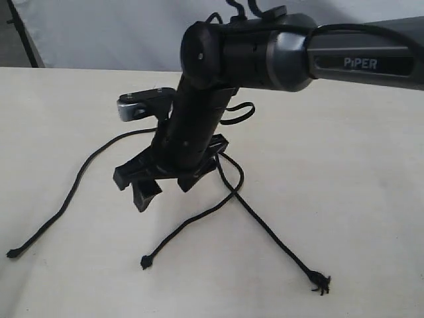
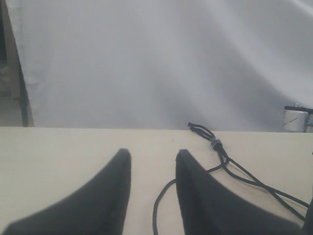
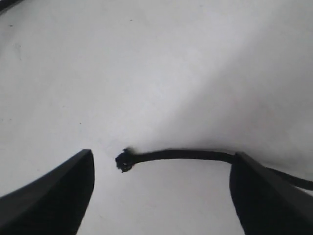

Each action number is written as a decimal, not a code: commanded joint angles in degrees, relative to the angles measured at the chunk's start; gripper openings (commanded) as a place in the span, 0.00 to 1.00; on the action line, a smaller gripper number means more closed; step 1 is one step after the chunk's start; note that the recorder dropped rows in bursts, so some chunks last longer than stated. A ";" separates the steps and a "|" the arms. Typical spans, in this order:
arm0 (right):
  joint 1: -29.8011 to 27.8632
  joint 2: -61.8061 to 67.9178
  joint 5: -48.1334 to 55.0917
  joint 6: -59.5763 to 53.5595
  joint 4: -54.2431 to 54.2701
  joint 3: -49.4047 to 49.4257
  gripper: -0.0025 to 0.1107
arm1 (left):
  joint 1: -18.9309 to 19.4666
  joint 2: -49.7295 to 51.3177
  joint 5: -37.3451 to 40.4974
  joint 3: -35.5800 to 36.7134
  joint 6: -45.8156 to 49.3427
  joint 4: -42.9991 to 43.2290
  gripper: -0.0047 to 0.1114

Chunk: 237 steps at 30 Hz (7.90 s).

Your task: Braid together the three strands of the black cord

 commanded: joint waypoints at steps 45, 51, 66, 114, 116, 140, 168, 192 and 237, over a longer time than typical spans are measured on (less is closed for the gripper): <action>-0.91 3.86 2.19 36.51 -18.38 2.91 0.02 | -0.33 -0.13 -0.57 0.15 -0.04 0.04 0.31; -3.10 0.06 7.95 22.73 -20.14 -5.34 0.02 | -0.33 -0.13 -0.57 0.15 -0.04 0.04 0.31; -18.30 3.90 13.74 4.67 -38.76 -10.60 0.02 | -0.33 -0.13 -0.57 0.15 -0.04 0.04 0.31; -11.92 15.05 14.39 -15.01 -26.95 -10.32 0.02 | -0.33 -0.13 -0.57 0.15 -0.04 0.04 0.31; -12.08 15.11 14.39 -17.08 -20.75 -8.41 0.02 | -0.33 -0.13 -0.57 0.15 -0.04 0.04 0.31; 2.44 13.84 14.39 -21.70 -23.34 -12.53 0.02 | -0.33 -0.13 -0.57 0.15 -0.04 0.04 0.31; -35.54 6.28 14.39 -18.02 -10.65 5.61 0.02 | -0.33 -0.13 -0.57 0.15 -0.04 0.17 0.31; -30.66 2.88 14.39 -12.18 -11.71 3.95 0.50 | -0.33 -0.13 -0.57 0.15 -0.04 0.17 0.31; 8.53 8.28 14.39 -7.45 -9.43 -6.40 0.50 | -0.33 -0.13 -0.57 0.15 -0.04 0.17 0.31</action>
